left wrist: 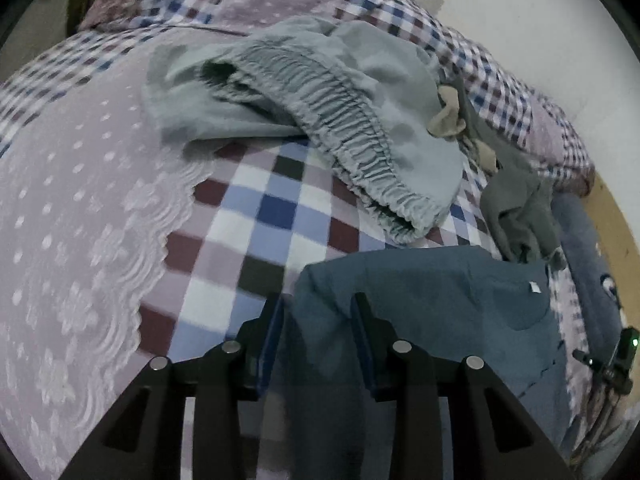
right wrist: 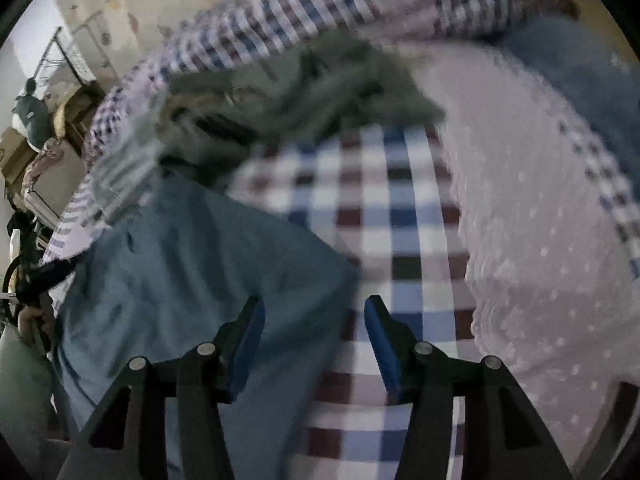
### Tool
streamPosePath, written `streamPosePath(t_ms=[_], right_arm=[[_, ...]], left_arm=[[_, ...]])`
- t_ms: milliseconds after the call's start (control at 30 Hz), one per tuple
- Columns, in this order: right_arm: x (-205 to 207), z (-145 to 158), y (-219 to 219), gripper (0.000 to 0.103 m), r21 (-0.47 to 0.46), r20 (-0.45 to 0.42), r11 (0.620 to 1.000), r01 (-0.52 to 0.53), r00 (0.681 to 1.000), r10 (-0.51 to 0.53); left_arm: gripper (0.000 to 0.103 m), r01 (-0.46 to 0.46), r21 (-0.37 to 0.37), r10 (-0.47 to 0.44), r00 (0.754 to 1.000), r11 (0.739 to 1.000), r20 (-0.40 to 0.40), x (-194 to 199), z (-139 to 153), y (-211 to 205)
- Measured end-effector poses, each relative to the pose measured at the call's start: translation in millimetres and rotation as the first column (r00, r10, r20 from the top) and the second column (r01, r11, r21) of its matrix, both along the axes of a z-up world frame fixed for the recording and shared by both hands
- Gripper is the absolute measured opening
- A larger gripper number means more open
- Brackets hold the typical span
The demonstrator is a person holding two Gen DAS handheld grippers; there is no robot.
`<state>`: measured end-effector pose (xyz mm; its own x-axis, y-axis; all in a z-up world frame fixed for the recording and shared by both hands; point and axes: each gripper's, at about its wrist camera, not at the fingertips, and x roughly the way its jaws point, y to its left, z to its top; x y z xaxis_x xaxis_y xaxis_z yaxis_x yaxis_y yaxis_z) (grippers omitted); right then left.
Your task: Fold clothes
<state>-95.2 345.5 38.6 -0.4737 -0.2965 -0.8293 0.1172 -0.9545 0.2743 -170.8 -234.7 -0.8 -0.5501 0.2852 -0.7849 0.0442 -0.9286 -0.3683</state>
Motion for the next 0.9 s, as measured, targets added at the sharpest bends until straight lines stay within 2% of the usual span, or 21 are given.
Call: streamPosePath(t_ms=[33, 67, 100, 133, 200, 233, 300, 333, 400, 467, 533, 633, 700, 767, 800, 833, 867, 900], right_arm=[[-9.3, -12.7, 0.9, 0.055, -0.017, 0.018, 1.0, 0.001, 1.0, -0.001], [-14.6, -19.1, 3.7, 0.055, -0.046, 0.024, 0.999, -0.003, 1.0, 0.004], [-19.9, -25.4, 6.2, 0.055, -0.075, 0.03, 0.997, -0.006, 1.0, 0.009], [-25.0, -30.0, 6.9, 0.055, -0.099, 0.033, 0.995, -0.011, 0.999, 0.015], [-32.9, -34.3, 2.4, 0.055, -0.119, 0.032, 0.992, -0.036, 0.999, 0.041], [-35.8, -35.6, -3.6, 0.052, -0.119, 0.03, 0.991, -0.057, 0.998, 0.061], [-41.3, -37.7, -16.0, 0.024, -0.114, 0.024, 0.988, -0.099, 0.994, 0.103], [-41.9, -35.8, -24.1, 0.001, -0.083, 0.014, 0.989, -0.124, 0.992, 0.125], [-39.6, -25.1, -36.1, 0.001, -0.032, -0.038, 0.988, -0.152, 0.988, 0.151], [-38.0, -12.8, -29.6, 0.0, -0.002, -0.101, 0.996, -0.086, 0.991, 0.085], [-36.4, -1.9, -23.3, 0.001, 0.022, -0.159, 1.0, -0.02, 0.987, 0.024], [-34.7, -11.5, -18.5, 0.003, 0.058, -0.145, 0.998, 0.032, 0.989, -0.024], [-34.8, -17.2, -19.3, 0.006, 0.112, -0.121, 0.991, 0.069, 0.991, -0.055], [-32.3, -16.0, -17.7, 0.011, 0.109, -0.125, 0.99, 0.087, 0.99, -0.073], [-30.5, -14.1, -16.2, 0.016, 0.103, -0.132, 0.99, 0.094, 0.988, -0.08], [-27.9, -10.6, -14.4, 0.034, 0.093, -0.146, 0.991, 0.099, 0.986, -0.085], [-25.5, -7.1, -12.3, 0.048, 0.081, -0.16, 0.991, 0.106, 0.983, -0.092], [-23.4, -3.9, -10.3, 0.048, 0.069, -0.172, 0.991, 0.111, 0.98, -0.098]], left_arm=[[0.036, 0.003, 0.002, -0.003, 1.0, 1.0, -0.003, -3.3, -0.2, 1.1], [0.03, 0.001, 0.014, 0.0, 1.0, 1.0, -0.01, -5.4, -0.2, 0.6], [0.019, -0.002, 0.025, 0.002, 1.0, 1.0, -0.016, -7.6, -0.2, 0.1], [0.004, -0.004, 0.037, 0.005, 1.0, 0.999, -0.022, -9.7, -0.2, -0.4], [0.004, -0.008, 0.056, 0.01, 0.999, 0.998, -0.041, -12.7, 0.9, -1.3], [0.004, -0.013, 0.056, 0.016, 0.997, 0.998, -0.069, -10.8, 4.7, -2.0], [0.003, -0.035, 0.091, 0.05, 0.985, 0.995, -0.165, -0.4, 18.9, -8.8], [0.003, -0.054, 0.109, 0.076, 0.975, 0.993, -0.211, 5.9, 25.5, -13.1], [0.003, -0.114, 0.102, 0.135, 0.964, 0.988, -0.231, 12.3, 24.7, -20.2], [0.003, -0.164, 0.095, 0.181, 0.96, 0.982, -0.215, 14.1, 18.0, -25.9], [0.004, -0.166, 0.104, 0.181, 0.972, 0.98, -0.148, 8.5, 6.7, -27.5], [0.005, -0.142, 0.036, 0.144, 0.988, 0.989, -0.06, 1.8, 1.4, -22.4], [0.016, -0.111, 0.019, 0.112, 0.991, 0.994, -0.068, 6.9, 7.8, -22.2], [0.055, -0.082, 0.029, 0.084, 0.992, 0.996, -0.091, 17.3, 16.3, -21.8], [0.063, -0.069, 0.029, 0.072, 0.992, 0.997, -0.104, 23.0, 20.7, -21.3], [0.072, -0.057, 0.03, 0.06, 0.991, 0.998, -0.117, 28.6, 25.0, -20.8], [0.073, -0.045, 0.03, 0.048, 0.99, 0.999, -0.13, 34.3, 29.3, -20.3], [0.072, -0.032, 0.03, 0.036, 0.989, 0.999, -0.143, 40.0, 33.6, -19.8]])
